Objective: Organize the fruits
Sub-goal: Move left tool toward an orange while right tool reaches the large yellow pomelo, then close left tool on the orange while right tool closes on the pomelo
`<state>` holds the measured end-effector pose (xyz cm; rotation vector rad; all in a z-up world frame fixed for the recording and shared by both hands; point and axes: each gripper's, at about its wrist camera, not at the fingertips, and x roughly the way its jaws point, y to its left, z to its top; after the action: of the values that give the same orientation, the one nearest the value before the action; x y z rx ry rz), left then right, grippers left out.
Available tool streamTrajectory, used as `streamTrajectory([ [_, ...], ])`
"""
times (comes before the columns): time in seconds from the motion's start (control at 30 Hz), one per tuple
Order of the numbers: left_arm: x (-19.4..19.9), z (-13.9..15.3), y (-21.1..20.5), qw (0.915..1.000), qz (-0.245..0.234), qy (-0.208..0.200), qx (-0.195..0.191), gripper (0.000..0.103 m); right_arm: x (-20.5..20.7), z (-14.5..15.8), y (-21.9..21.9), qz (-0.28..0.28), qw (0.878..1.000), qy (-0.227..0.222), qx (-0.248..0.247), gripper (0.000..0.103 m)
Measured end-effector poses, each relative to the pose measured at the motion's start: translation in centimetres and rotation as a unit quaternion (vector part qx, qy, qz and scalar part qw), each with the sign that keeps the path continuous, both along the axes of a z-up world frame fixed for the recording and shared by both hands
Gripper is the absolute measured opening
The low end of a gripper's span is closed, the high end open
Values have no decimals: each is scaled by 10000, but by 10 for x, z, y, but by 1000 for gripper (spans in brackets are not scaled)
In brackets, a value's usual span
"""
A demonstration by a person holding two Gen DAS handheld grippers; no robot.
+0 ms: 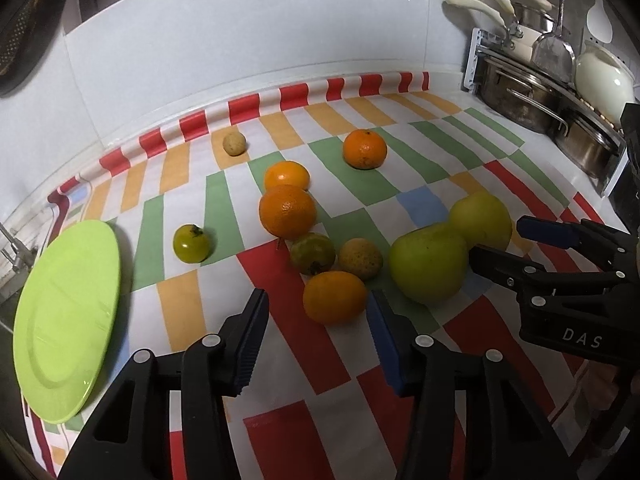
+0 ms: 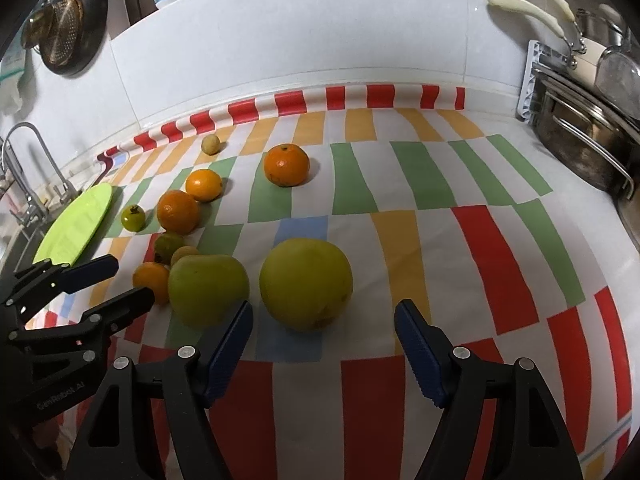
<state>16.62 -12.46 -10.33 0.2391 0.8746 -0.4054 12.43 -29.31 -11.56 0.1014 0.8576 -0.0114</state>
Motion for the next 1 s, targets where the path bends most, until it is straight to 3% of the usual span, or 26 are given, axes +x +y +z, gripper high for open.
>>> streamTrajectory([
  [0.3, 6, -5, -8, 9998, -129, 99, -61, 42, 10, -5, -2, 101, 9999, 29, 60, 67],
  [0.4, 7, -6, -9, 9996, -173, 171, -117, 34, 12, -4, -2, 148, 9998, 2, 109, 61],
  [0.57, 8, -7, -7, 9995, -152, 195, -170, 32, 12, -4, 1, 248, 9996, -42, 129, 51],
  [1.0, -7, 14, 5, 9992, -22, -77, -385, 32, -5, 8, 1, 104, 9997, -152, 180, 50],
])
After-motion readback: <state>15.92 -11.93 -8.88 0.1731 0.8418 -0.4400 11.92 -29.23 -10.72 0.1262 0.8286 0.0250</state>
